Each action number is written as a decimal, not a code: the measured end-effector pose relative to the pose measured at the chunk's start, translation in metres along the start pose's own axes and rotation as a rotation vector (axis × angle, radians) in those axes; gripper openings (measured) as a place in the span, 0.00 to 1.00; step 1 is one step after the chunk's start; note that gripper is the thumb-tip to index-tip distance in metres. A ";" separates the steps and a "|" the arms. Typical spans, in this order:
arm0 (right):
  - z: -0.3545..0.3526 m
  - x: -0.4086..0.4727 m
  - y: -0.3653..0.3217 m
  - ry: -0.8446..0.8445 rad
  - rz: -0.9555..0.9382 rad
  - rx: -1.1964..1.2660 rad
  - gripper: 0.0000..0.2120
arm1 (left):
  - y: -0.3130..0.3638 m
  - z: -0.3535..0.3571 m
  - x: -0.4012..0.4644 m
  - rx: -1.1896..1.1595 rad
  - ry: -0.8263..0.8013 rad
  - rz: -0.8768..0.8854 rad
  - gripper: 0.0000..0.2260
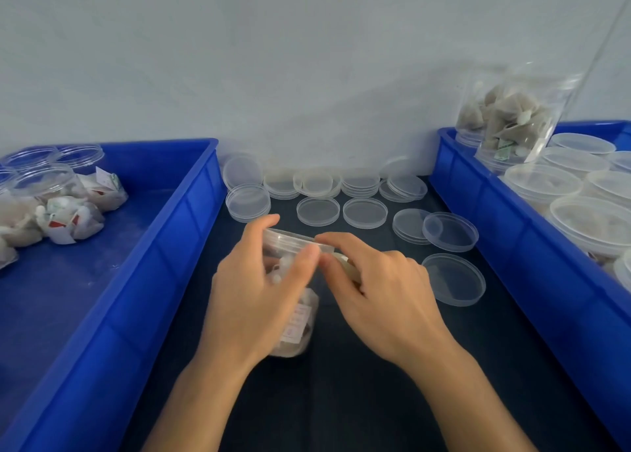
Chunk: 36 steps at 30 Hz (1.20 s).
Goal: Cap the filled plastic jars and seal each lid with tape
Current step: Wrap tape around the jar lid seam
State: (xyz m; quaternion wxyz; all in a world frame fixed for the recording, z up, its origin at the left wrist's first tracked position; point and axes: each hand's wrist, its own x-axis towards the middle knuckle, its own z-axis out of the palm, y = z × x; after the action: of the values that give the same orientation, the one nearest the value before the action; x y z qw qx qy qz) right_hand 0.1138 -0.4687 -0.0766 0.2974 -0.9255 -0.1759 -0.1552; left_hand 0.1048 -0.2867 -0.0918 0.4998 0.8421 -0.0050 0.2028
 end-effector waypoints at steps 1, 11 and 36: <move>0.000 0.000 -0.001 0.007 -0.005 -0.010 0.22 | 0.001 0.001 -0.001 0.023 -0.026 -0.001 0.34; -0.007 -0.001 0.002 -0.089 0.011 0.022 0.20 | 0.001 -0.002 0.002 0.013 -0.126 -0.022 0.37; -0.005 0.003 0.008 -0.107 0.047 0.126 0.18 | -0.008 -0.004 0.005 -0.318 -0.234 -0.167 0.31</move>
State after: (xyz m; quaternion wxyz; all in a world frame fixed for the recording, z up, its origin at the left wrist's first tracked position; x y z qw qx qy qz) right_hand 0.1187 -0.4767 -0.0754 0.3486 -0.9158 -0.1792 -0.0871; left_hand 0.1095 -0.2787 -0.0956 0.6376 0.7678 -0.0250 0.0581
